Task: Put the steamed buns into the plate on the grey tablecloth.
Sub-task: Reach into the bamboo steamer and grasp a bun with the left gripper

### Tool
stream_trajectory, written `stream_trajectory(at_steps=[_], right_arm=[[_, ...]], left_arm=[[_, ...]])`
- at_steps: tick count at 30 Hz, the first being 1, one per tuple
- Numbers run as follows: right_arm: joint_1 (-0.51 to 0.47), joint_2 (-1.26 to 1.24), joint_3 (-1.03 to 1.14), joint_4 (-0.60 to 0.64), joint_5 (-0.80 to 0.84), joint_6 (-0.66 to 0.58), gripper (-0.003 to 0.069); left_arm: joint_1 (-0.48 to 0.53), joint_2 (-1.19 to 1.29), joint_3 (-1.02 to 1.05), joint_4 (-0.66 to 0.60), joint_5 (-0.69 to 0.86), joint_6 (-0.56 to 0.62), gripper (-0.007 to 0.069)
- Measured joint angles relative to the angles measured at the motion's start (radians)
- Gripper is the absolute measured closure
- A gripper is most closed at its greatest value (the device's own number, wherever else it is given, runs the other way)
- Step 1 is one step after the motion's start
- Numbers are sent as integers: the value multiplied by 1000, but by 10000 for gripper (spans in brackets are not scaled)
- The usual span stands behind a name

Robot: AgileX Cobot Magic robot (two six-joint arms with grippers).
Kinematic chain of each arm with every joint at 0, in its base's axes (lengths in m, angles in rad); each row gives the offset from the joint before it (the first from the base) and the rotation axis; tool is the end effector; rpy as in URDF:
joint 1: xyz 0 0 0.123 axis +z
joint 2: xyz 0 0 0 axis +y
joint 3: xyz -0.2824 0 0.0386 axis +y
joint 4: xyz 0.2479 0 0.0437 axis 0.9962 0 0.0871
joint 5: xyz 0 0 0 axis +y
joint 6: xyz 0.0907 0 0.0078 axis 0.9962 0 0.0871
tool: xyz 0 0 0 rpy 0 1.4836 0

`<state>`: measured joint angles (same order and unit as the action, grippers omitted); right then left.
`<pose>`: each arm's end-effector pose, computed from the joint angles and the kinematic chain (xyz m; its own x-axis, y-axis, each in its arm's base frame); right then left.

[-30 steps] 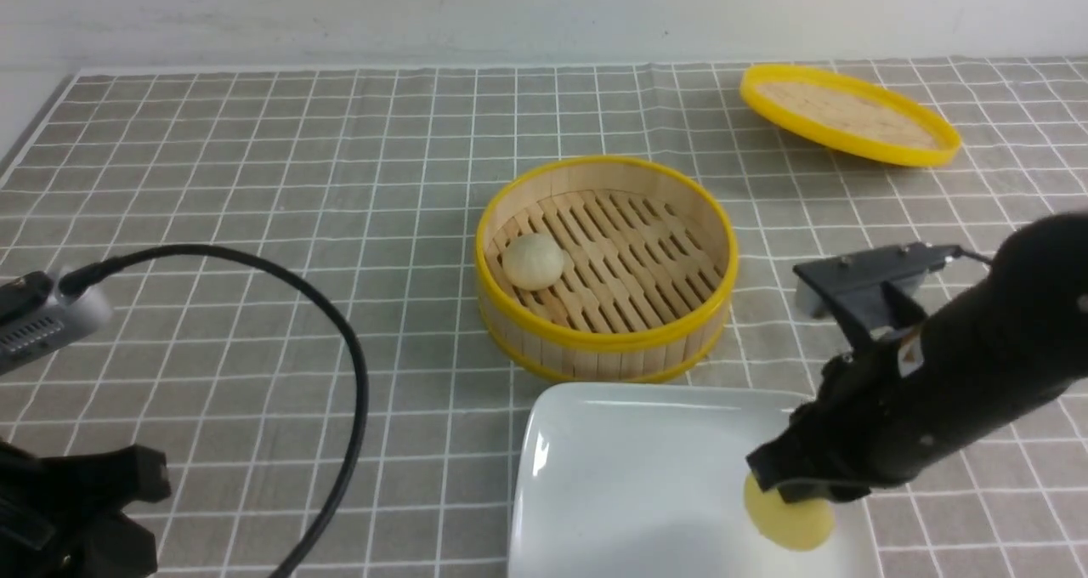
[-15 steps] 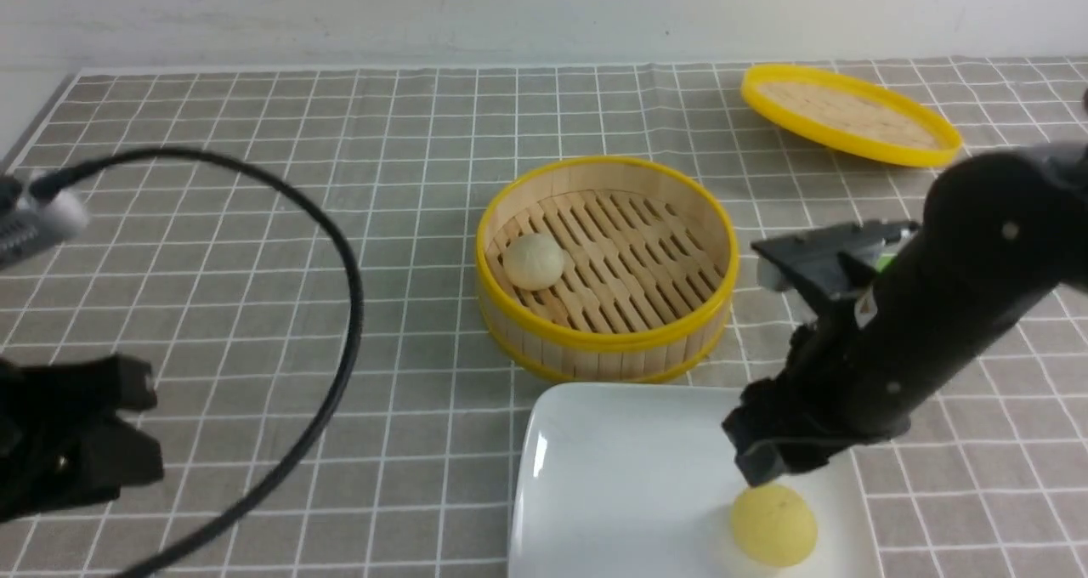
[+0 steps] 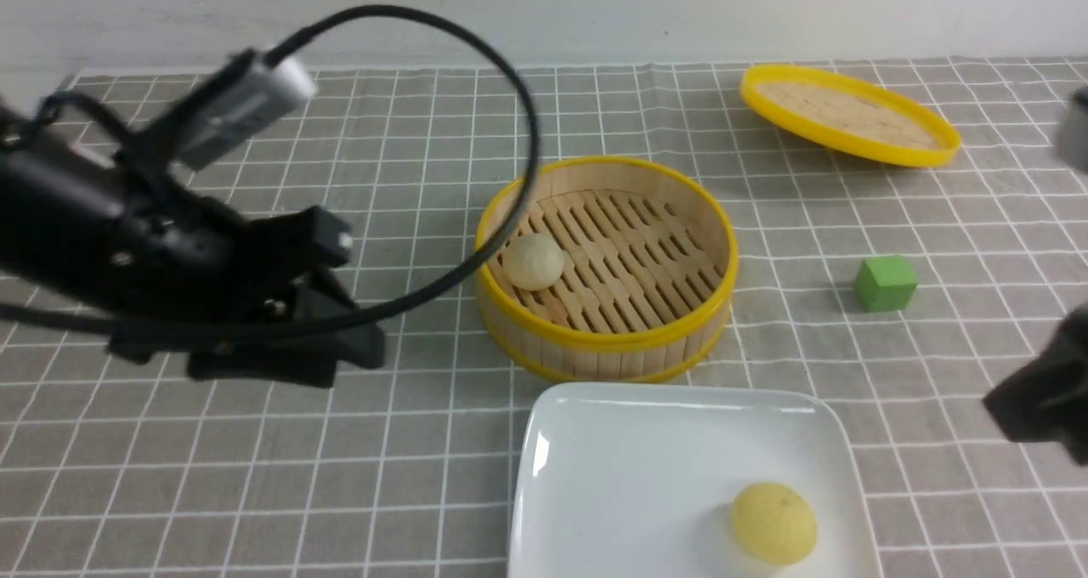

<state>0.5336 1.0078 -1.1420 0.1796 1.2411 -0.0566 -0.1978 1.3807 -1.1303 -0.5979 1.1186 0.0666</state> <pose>0.1377 0.0992 0.3826 -0.7325 -0.4303 -0.5276 -0.5766 0.8041 0.1447 0.2495 -0.0970 0.3152 -0.9691 0.0000 -0.2467 0.1375 0.8302 -0.5402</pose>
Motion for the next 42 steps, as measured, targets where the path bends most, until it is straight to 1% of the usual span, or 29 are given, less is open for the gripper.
stream_trajectory(at_steps=[1,2,3,5,9,10,13,14,17,19,20,24,30,33,34,37,38,40,42], right_arm=[[0,-47,0,-3,4,16,674],[0,-47,0,-3,5,16,674],[0,-122,3,-4,7,47,674],[0,-180,23,-6,9,70,674],[0,-298,118,-37,18,93,674],[0,-332,164,-53,19,95,674],[0,-369,245,-82,17,120,672],[0,-372,256,-82,16,124,672],[0,-379,328,-90,-19,170,668],[0,-379,342,-90,-35,174,667],[0,-379,357,-88,-60,179,666],[0,-379,361,-89,-82,191,664],[0,-379,361,-89,-89,196,660],[0,-379,361,-90,-102,197,659],[0,-379,361,-90,-105,199,658],[0,-379,361,-90,-108,199,658],[0,-379,361,-90,-109,200,657],[0,-379,361,-90,-111,200,655],[0,-379,361,-90,-111,200,655]], left_arm=[[-34,46,-39,2,-7,0,310],[-47,55,-48,3,-10,0,310],[-92,142,-134,19,-24,-5,310],[-133,229,-234,48,-34,-28,305],[-192,394,-435,166,-46,-98,286],[-212,452,-524,222,-46,-122,270],[-252,549,-651,324,-43,-136,239],[-254,562,-669,330,-43,-136,234],[-299,665,-792,433,-41,-136,209],[-312,697,-824,470,-41,-136,204],[-320,732,-853,514,-41,-136,202],[-325,795,-868,605,-41,-150,202],[-325,841,-868,662,-80,-223,210],[-325,859,-868,663,-99,-244,267],[-325,864,-868,662,-99,-244,309],[-325,864,-873,647,-98,-244,511],[-325,863,-877,642,-94,-244,550],[-325,855,-888,621,-73,-241,590],[-325,842,-895,606,-50,-230,595]])
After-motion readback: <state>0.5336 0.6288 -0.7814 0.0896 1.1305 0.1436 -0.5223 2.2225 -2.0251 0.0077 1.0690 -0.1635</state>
